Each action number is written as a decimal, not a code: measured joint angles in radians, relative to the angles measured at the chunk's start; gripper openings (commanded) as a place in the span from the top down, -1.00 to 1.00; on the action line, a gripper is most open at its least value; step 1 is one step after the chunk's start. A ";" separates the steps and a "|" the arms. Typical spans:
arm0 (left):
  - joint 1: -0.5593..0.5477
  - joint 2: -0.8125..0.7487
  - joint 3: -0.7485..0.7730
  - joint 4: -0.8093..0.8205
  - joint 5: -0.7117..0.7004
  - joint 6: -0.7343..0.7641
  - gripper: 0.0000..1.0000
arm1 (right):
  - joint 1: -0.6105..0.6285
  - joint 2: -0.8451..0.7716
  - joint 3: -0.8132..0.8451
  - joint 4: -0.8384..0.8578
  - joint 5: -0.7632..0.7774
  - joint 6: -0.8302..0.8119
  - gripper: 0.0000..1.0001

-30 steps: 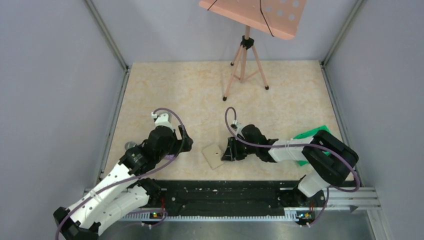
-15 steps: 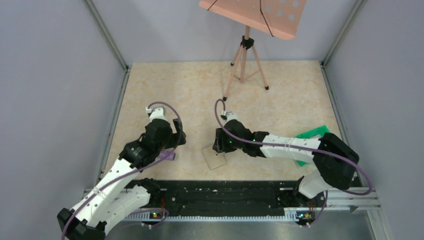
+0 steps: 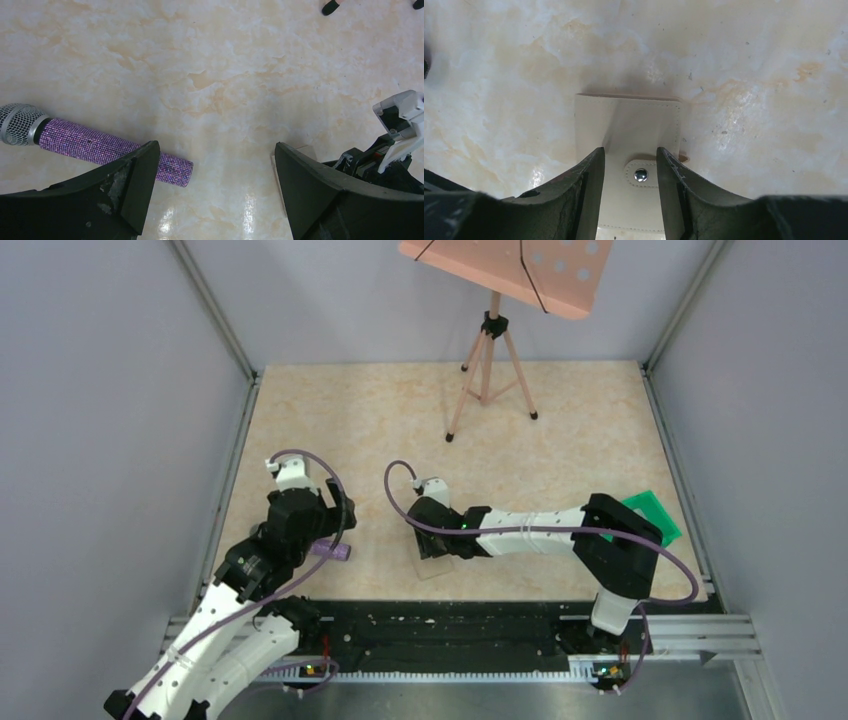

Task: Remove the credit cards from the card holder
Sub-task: Open the card holder at the center of the board.

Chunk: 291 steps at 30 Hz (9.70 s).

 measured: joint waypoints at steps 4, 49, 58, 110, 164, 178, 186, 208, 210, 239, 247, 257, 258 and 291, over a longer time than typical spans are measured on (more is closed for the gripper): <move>0.000 0.000 0.000 0.000 0.000 0.007 -0.81 | 0.014 0.006 0.018 -0.035 0.021 0.001 0.15; 0.000 -0.002 0.000 0.000 -0.003 0.011 -0.81 | 0.050 -0.071 0.008 -0.182 0.090 0.135 0.15; 0.000 -0.001 -0.001 0.001 0.042 0.002 -0.75 | 0.055 -0.054 -0.029 -0.179 0.099 0.173 0.58; -0.086 0.146 -0.298 0.405 0.332 -0.373 -0.56 | 0.056 -0.375 -0.348 0.102 0.143 0.156 0.21; -0.183 0.473 -0.406 0.906 0.724 -0.401 0.08 | 0.097 -0.636 -0.734 0.690 0.130 0.008 1.00; -0.195 0.443 -0.406 0.922 0.672 -0.430 1.00 | 0.079 -0.719 -0.758 0.638 0.159 0.040 1.00; -0.195 0.443 -0.406 0.882 0.631 -0.417 0.93 | 0.055 -0.737 -0.777 0.574 0.178 0.085 1.00; -0.211 0.522 -0.222 0.608 0.551 -0.277 -0.56 | 0.039 -0.832 -0.811 0.574 0.124 0.124 1.00; -0.212 0.523 -0.221 0.603 0.547 -0.278 -0.56 | 0.039 -0.829 -0.797 0.574 0.114 0.124 1.00; -0.212 0.383 -0.134 0.401 0.457 -0.289 -0.38 | 0.039 -0.750 -0.702 0.568 0.078 0.110 1.00; -0.212 0.437 -0.093 0.394 0.491 -0.277 -0.29 | 0.039 -0.734 -0.671 0.557 0.078 0.098 1.00; -0.212 0.500 -0.093 0.399 0.534 -0.269 -0.08 | 0.039 -0.761 -0.680 0.555 0.080 0.116 1.00; -0.212 0.521 -0.093 0.399 0.533 -0.266 -0.02 | 0.039 -0.763 -0.680 0.549 0.083 0.116 1.00; -0.212 0.683 -0.149 0.504 0.534 -0.303 0.59 | -0.011 -0.800 -0.586 0.217 0.040 0.216 0.27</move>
